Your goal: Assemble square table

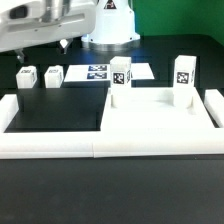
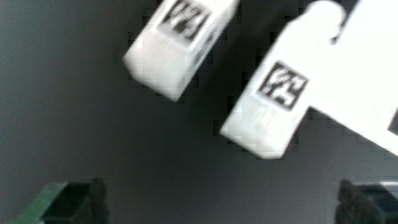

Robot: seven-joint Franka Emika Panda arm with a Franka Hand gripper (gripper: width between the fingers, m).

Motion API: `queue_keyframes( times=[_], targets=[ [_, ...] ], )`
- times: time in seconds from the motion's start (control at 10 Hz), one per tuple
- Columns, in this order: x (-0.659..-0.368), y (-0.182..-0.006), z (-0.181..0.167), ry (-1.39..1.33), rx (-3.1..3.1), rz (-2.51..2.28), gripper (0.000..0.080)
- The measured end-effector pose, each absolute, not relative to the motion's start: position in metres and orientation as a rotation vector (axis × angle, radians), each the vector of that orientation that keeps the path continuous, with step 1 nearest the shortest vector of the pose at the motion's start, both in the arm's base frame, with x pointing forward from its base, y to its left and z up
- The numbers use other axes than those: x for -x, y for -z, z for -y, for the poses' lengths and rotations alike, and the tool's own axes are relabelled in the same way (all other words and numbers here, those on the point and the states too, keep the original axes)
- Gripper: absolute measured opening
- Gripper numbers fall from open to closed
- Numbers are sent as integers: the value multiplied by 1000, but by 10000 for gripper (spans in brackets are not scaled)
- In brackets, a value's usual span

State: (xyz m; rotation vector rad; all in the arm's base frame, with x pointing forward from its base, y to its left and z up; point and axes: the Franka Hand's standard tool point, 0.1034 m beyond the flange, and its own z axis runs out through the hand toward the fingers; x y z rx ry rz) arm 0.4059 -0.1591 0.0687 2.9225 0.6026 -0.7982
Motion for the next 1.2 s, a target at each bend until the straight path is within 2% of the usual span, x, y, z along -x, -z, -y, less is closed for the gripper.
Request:
queue_keyframes(
  times=[0.1,0.5,0.6,0.8,1.2],
  targets=[
    [-406,-60,168,823,-2997,-402,649],
    [-406,-56,162,848,-2990,-414,649],
    [-391,-51,149,1048,-2926,-244,649],
    [-382,-46,139,1363,-2778,-131,649],
    [-387,-39,138,1413,-2756,-181,649]
  ],
)
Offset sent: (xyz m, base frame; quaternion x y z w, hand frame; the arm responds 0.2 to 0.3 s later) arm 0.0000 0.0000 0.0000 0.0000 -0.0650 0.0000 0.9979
